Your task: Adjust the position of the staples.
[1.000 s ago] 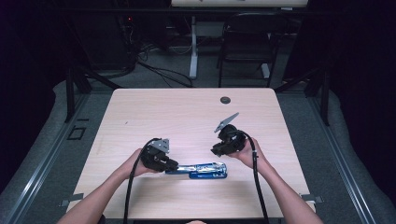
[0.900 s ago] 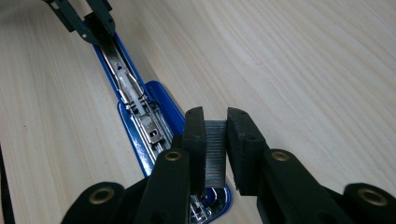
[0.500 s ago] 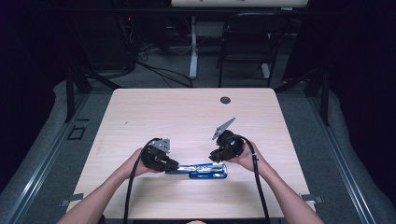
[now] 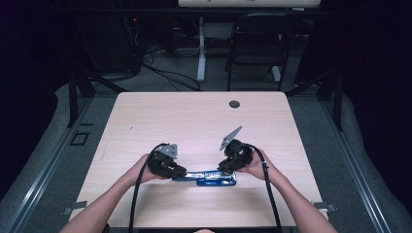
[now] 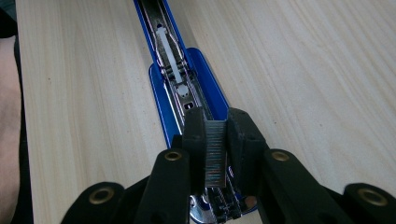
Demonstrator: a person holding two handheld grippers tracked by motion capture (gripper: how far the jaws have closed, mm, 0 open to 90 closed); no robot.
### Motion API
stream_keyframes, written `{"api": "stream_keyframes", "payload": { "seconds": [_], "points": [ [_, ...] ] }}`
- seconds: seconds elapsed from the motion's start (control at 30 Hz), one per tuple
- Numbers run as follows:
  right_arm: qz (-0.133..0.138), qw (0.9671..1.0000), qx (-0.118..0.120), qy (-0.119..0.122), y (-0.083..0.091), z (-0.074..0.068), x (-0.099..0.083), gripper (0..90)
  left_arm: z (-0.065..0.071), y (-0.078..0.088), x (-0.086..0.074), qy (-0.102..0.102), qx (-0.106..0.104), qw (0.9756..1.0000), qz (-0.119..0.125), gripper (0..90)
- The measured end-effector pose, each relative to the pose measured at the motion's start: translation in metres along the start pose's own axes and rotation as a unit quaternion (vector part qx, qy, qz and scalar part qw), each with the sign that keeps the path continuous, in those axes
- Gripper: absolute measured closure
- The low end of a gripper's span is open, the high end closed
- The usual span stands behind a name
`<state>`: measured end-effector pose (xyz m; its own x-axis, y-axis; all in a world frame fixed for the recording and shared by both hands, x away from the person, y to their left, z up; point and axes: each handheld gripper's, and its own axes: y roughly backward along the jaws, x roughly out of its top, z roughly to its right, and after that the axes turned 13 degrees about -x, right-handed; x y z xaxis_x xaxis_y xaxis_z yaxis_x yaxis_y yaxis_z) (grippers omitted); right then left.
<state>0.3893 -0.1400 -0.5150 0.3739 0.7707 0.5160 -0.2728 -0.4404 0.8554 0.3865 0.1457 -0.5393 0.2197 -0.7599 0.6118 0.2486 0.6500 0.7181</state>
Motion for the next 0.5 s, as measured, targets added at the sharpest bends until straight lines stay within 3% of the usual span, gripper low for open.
{"api": "stream_keyframes", "payload": {
  "seconds": [0.27, 0.5],
  "points": [
    [0.003, 0.9998, 0.006, 0.018, -0.0016, 0.0004, -0.0019, 78.8, 0.0002, -0.0011, 0.0007, 0.0, 0.001, 1.0, 0.002, 76.9],
    [0.002, 0.9994, 0.007, 0.035, -0.0049, 0.0012, -0.0041, 78.8, 0.0008, -0.0001, 0.0025, -0.001, 0.012, 0.9998, -0.013, 77.0]
  ]
}}
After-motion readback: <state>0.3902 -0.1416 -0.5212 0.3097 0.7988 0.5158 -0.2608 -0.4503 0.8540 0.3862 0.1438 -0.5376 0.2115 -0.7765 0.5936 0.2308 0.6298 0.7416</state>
